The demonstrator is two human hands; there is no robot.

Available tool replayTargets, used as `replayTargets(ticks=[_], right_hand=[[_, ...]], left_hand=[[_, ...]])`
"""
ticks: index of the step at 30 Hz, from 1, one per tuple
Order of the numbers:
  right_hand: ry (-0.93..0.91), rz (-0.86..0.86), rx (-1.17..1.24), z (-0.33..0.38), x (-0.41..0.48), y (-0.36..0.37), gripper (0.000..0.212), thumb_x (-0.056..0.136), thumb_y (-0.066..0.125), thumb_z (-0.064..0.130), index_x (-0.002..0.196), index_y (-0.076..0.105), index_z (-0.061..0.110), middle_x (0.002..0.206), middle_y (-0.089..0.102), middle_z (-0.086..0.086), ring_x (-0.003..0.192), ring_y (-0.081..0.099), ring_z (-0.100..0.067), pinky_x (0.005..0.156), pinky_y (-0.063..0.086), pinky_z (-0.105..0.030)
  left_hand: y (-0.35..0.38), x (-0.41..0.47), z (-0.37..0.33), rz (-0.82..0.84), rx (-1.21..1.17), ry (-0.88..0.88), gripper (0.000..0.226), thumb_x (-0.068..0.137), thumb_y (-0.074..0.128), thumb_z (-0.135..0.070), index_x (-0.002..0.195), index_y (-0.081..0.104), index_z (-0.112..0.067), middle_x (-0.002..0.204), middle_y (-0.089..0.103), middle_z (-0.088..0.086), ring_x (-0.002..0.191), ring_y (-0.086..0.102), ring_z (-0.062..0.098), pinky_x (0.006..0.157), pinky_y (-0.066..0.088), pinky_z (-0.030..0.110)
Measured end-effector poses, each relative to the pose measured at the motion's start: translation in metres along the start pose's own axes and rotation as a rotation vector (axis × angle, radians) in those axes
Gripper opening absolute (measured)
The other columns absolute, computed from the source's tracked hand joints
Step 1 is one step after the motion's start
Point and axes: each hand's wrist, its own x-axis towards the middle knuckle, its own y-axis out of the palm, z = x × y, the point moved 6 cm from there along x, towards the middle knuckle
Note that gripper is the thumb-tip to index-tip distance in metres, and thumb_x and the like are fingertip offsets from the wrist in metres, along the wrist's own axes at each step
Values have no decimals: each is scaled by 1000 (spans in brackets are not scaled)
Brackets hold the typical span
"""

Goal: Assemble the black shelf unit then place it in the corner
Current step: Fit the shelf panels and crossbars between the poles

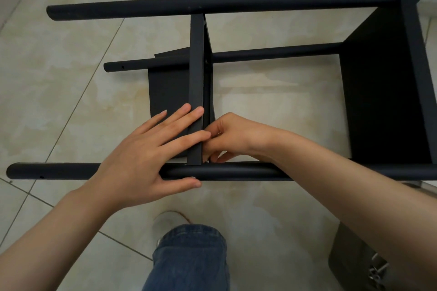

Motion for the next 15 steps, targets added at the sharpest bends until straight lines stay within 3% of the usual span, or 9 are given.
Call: replayTargets(ticks=[8,15], right_hand=[[12,3,1,-3,2,-3,12,86,69,11,94,78,10,73,72,5,59,57,-2,74,57,-24],[31,55,-22,-5,3,-1,11,86,70,14,90,78,8,76,73,3,72,61,-7,76,55,-23]], left_hand=[[0,0,0,-3,0,4,76,91,49,-69,154,36,-29,169,20,-3,156,14,17,124,18,42],[-1,0,-1,-1,-10,-1,75,90,52,-68,153,39,-28,168,22,-2,156,15,18,124,19,43]])
